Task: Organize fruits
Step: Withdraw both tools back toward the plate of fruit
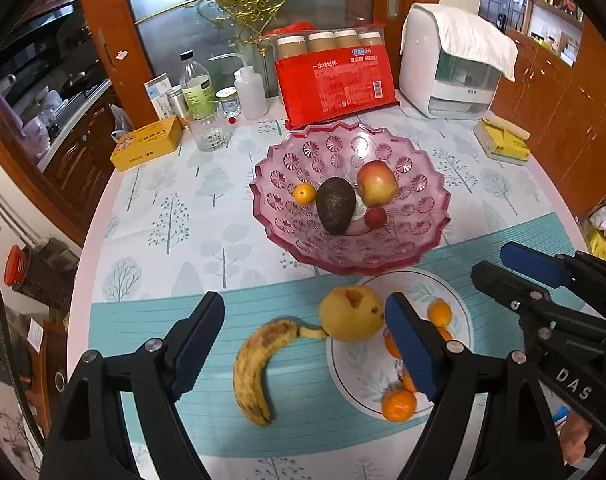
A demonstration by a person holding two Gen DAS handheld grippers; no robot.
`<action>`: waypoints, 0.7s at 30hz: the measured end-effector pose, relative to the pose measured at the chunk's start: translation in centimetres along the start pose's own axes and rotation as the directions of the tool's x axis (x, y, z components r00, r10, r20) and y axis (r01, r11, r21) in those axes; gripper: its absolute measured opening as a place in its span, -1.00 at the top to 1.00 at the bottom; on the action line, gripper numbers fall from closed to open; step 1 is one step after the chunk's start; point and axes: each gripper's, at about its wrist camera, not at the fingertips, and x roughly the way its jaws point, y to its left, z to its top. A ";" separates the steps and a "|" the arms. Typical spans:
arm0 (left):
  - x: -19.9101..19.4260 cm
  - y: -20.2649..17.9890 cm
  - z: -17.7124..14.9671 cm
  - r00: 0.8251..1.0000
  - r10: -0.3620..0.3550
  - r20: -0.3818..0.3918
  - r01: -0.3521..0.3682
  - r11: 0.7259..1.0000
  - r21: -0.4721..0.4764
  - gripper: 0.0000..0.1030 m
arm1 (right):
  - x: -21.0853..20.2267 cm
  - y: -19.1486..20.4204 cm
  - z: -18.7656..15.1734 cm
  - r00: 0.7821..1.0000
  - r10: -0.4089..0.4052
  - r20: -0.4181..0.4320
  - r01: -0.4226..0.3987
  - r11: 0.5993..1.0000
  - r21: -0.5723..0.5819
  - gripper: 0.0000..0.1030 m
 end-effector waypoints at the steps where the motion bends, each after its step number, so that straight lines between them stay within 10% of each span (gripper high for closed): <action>1: -0.3 -0.2 -0.3 1.000 0.002 0.006 -0.002 1.000 -0.006 -0.58 | -0.4 -0.2 -0.2 1.000 0.000 0.005 0.000 1.000 0.002 0.28; 21: -0.2 -3.5 -7.4 1.000 -0.009 0.015 0.010 0.996 -0.087 -0.58 | -4.3 -4.9 -7.2 0.999 -0.033 0.038 0.033 0.999 -0.009 0.28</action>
